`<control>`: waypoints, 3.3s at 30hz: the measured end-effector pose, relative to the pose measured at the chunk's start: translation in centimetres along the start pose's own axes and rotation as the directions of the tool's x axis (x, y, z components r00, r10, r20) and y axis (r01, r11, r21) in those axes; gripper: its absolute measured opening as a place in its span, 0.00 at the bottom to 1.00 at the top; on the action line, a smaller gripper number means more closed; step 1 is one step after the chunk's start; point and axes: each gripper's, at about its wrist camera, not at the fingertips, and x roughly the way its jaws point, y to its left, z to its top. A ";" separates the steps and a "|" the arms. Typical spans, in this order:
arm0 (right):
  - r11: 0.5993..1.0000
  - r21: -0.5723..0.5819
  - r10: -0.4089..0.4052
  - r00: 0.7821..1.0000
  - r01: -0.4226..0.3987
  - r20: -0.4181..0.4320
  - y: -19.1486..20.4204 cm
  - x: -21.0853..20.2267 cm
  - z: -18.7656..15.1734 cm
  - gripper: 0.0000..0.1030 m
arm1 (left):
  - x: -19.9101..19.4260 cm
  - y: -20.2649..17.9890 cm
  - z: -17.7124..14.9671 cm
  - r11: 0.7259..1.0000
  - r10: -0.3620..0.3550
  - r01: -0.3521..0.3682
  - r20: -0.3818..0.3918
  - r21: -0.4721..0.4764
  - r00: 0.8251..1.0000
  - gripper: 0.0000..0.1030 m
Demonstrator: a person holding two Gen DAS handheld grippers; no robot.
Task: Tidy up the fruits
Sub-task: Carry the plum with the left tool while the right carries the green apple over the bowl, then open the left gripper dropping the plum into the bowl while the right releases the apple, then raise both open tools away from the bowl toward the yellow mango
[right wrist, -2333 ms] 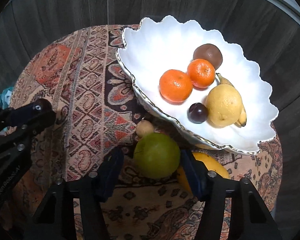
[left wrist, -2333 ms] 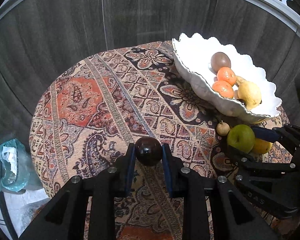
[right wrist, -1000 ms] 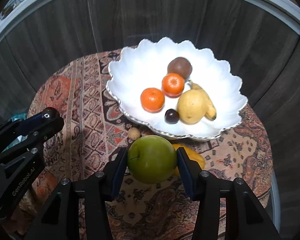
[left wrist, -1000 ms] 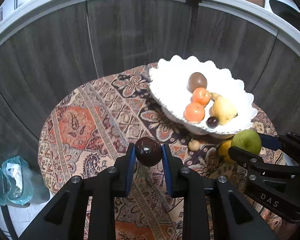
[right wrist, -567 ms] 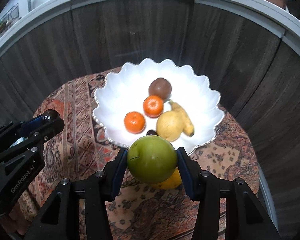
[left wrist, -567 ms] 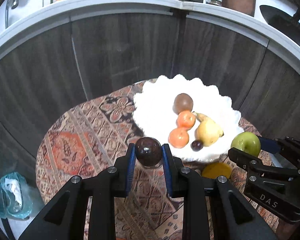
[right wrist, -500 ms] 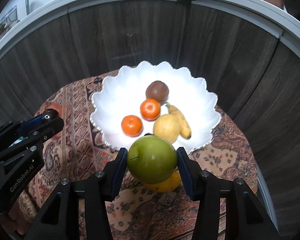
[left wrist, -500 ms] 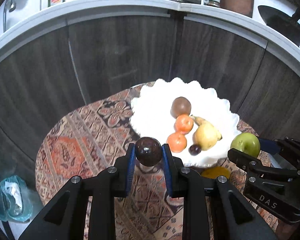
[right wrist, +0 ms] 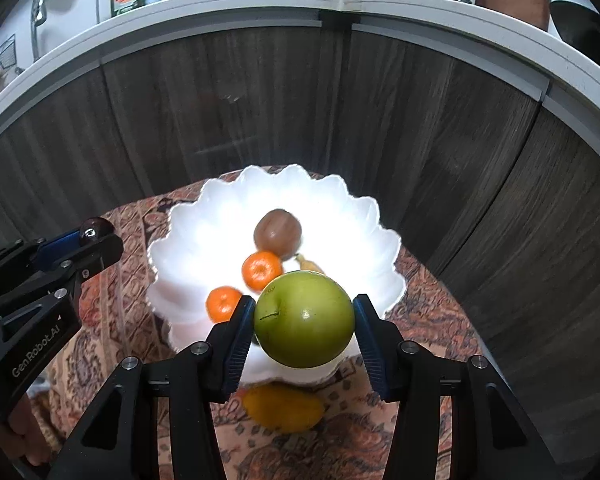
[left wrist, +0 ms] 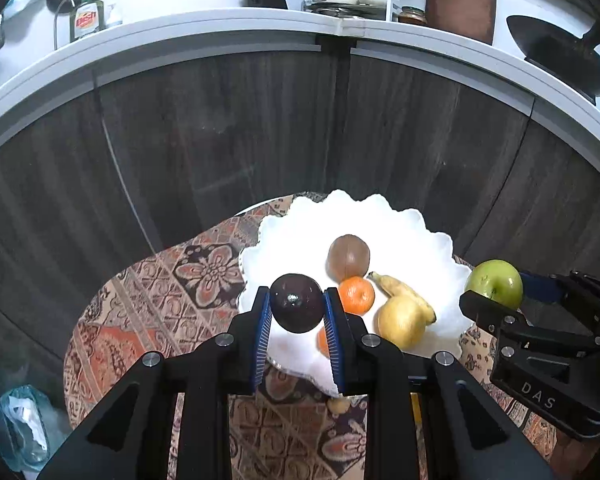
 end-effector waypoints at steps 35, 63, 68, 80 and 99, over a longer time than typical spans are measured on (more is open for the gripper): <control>0.994 0.057 -0.091 0.992 0.097 -0.088 -3.9 7.8 1.2 0.50 | 8.0 -1.2 0.7 0.998 0.056 -0.053 -0.063 0.039 0.996 0.53; 0.981 0.107 -0.171 0.983 0.164 0.064 -3.3 -0.5 1.1 0.87 | 1.4 -0.8 1.0 0.996 0.090 -0.090 0.026 0.022 0.996 0.89; 0.980 0.125 -0.164 0.984 0.155 0.065 -3.0 -1.6 0.2 0.87 | 0.3 -1.0 0.3 0.995 0.093 -0.094 0.030 0.026 0.995 0.89; 0.973 0.177 -0.156 0.987 0.146 0.044 -2.7 -2.7 -2.8 0.88 | -1.0 -1.2 -2.1 0.994 0.100 -0.101 0.027 0.037 0.995 0.89; 0.982 0.148 -0.109 0.993 0.115 -0.043 -0.4 -0.3 -7.1 0.88 | 0.0 0.0 -8.0 0.993 0.114 -0.113 -0.050 0.019 0.992 0.89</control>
